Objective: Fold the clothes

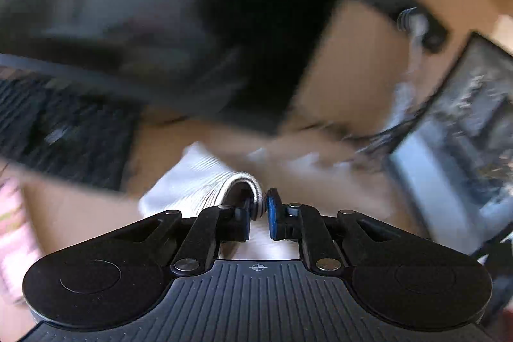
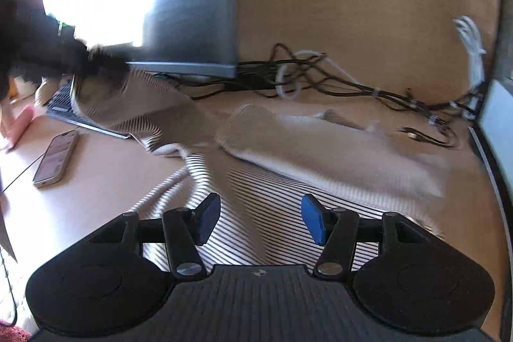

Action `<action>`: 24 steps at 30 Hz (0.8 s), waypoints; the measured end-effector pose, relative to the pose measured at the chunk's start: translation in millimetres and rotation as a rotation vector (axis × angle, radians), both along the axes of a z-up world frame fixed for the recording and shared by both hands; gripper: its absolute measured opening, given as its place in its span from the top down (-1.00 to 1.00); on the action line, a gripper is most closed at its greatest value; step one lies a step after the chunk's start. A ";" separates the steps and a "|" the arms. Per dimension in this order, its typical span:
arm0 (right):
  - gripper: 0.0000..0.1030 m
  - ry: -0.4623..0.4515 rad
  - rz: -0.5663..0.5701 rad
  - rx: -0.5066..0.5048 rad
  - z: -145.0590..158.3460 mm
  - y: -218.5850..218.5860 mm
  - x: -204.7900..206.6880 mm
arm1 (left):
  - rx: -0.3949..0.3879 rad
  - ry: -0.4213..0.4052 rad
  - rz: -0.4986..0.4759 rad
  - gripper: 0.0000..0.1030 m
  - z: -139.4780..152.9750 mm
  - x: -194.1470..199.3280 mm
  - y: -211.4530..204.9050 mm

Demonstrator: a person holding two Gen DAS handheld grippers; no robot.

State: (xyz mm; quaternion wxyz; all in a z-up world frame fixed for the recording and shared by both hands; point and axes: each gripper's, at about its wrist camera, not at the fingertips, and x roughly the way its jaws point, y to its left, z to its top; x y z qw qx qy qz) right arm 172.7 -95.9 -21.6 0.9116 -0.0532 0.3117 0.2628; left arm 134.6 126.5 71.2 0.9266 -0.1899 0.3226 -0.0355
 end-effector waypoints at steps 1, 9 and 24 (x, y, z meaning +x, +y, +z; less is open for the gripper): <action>-0.09 -0.001 -0.017 0.002 0.4 -6.0 -0.1 | -0.010 -0.018 -0.032 0.77 7.2 8.6 -10.2; -0.09 -0.004 -0.157 0.011 2.5 -55.2 -2.7 | -0.066 -0.064 -0.264 0.73 31.4 57.7 -98.7; -0.09 0.124 -0.235 0.167 0.1 -80.4 20.9 | -0.072 0.011 -0.265 -0.04 13.6 61.3 -103.8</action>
